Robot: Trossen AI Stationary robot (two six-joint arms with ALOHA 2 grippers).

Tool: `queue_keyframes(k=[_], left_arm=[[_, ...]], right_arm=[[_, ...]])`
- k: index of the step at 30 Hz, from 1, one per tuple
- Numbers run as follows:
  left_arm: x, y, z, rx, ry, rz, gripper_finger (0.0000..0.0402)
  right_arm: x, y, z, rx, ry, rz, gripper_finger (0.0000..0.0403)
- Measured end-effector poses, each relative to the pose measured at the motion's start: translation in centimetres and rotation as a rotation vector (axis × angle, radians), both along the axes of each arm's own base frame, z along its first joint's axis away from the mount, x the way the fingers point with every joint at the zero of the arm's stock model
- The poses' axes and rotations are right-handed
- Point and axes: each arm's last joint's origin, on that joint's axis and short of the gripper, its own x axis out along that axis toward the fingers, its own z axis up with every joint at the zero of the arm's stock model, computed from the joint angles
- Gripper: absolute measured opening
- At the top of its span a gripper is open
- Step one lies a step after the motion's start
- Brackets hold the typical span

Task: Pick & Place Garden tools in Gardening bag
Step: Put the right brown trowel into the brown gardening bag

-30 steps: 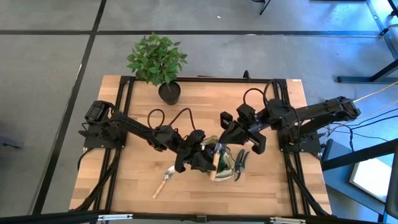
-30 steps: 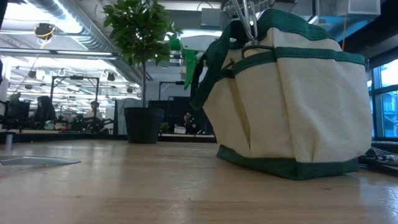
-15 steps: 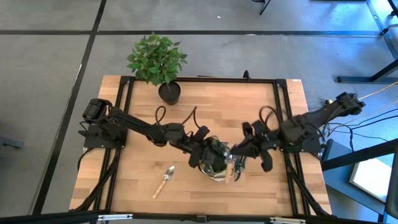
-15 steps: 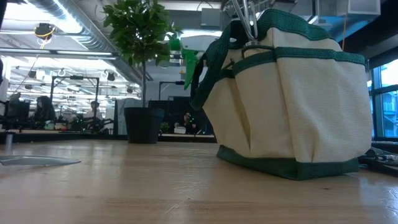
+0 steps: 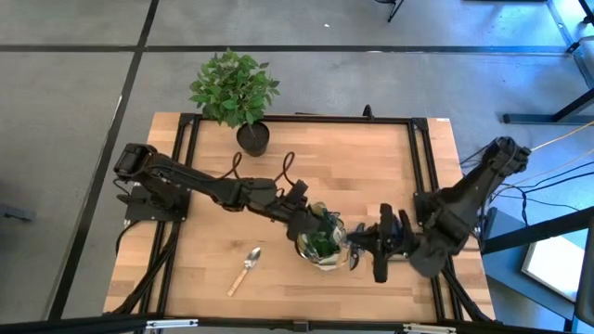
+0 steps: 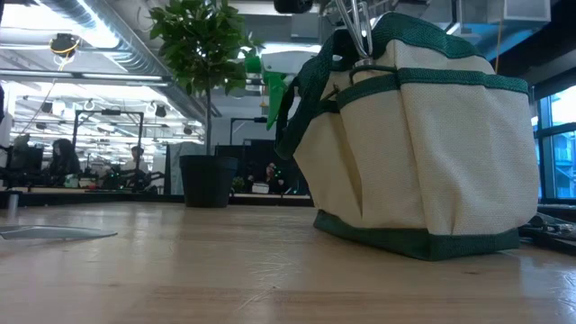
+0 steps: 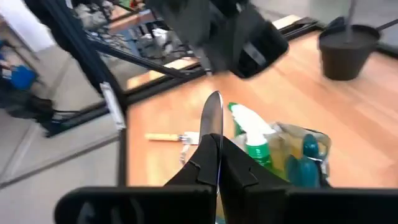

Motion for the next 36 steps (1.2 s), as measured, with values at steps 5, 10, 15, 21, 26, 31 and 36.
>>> queue_keyframes(k=[5, 10, 15, 21, 26, 31, 36], left_arm=[[-0.9, 0.2, 1.6, -0.037, -0.036, 0.018, 0.0098], [-1.7, 0.6, 2.9, -0.05, -0.08, 0.071, 0.009], [-2.1, 0.2, 3.4, -0.075, -0.096, 0.092, 0.0086], [-2.2, 0.1, 3.4, -0.107, -0.089, 0.098, 0.0085], [-2.2, 0.0, 3.4, -0.109, -0.088, 0.099, 0.0085], [-2.2, 0.0, 3.4, -0.101, -0.089, 0.098, 0.0085], [-2.2, 0.0, 3.4, -0.1, -0.088, 0.089, 0.0085]], right_arm=[[0.9, 1.2, -2.4, -0.089, 0.06, -0.025, 0.0], [1.8, 2.1, -4.2, -0.154, 0.106, -0.016, 0.0], [2.0, 2.3, -5.1, -0.233, 0.147, 0.0, 0.0], [1.9, 2.0, -4.6, -0.253, 0.105, -0.055, 0.0], [2.3, 2.2, -5.2, -0.235, 0.133, -0.034, 0.0], [2.7, 3.0, -6.7, -0.206, 0.174, -0.017, 0.0], [3.0, 3.6, -8.2, -0.203, 0.202, -0.025, 0.0]])
